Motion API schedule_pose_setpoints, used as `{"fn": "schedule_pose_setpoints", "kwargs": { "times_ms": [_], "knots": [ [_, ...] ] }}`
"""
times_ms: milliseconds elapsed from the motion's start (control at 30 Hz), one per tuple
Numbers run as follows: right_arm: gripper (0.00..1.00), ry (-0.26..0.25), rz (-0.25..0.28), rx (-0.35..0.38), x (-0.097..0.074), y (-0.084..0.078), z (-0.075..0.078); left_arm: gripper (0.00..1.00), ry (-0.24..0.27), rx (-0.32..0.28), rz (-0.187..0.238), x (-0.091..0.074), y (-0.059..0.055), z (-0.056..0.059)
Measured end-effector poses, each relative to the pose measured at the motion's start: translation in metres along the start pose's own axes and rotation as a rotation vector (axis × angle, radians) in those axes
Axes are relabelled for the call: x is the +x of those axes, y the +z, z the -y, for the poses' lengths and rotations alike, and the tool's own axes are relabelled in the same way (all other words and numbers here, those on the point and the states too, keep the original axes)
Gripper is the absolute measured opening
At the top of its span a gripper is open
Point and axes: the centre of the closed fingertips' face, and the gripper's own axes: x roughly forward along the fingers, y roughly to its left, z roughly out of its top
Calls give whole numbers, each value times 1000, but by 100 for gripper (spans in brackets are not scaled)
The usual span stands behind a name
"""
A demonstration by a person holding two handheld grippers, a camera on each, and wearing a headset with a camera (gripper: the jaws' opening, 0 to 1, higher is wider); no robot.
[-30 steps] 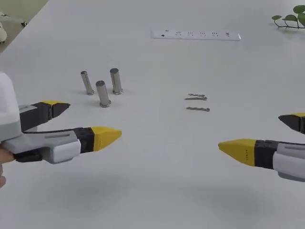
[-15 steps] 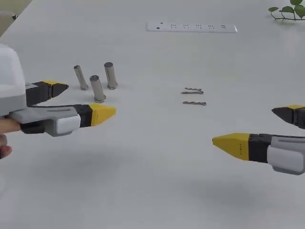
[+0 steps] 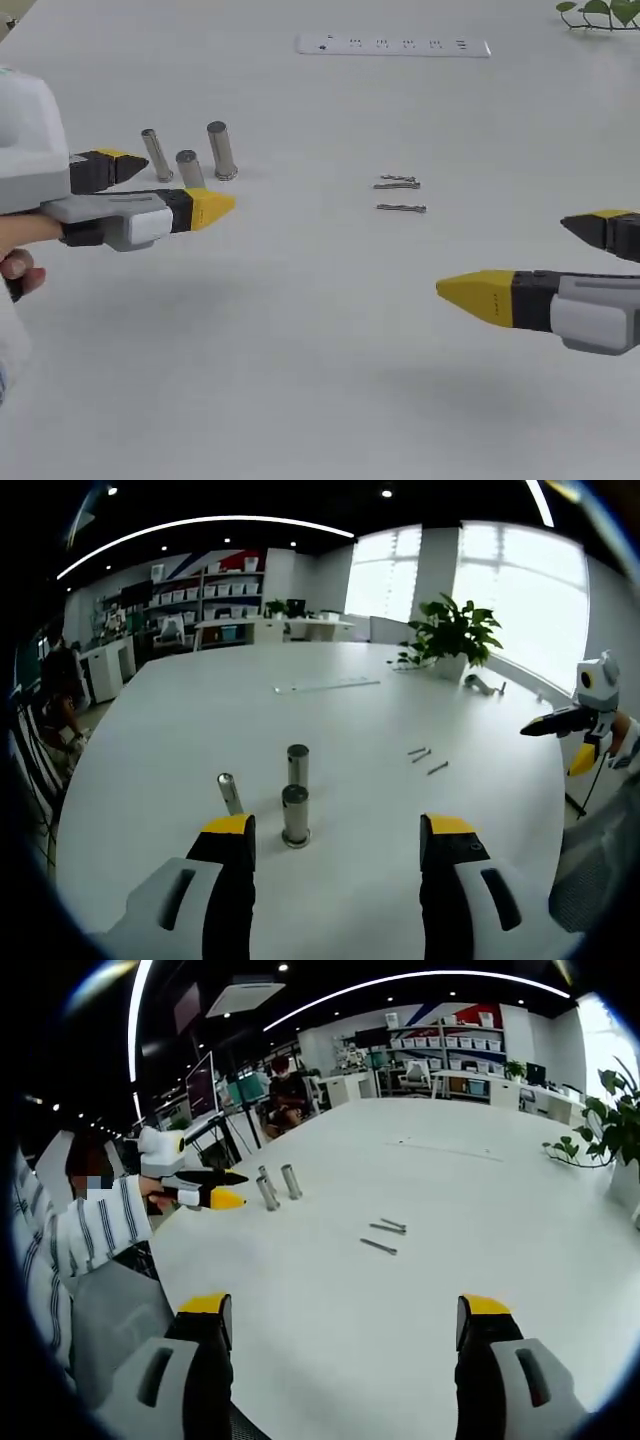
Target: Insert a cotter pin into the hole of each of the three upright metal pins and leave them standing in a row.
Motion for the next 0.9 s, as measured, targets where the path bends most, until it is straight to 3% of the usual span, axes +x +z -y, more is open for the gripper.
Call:
{"fn": "schedule_pose_setpoints", "kwargs": {
  "times_ms": [133,433,900],
  "knots": [
    [91,-5,4,-2,-2,2,0,59,1,1,3,7,-1,-2],
    [91,-17,0,-3,-5,2,4,57,5,50,-75,25,-18,-4],
    [91,-23,-10,-2,-4,-1,5,46,20,24,-89,47,-24,-18]
  ]
}}
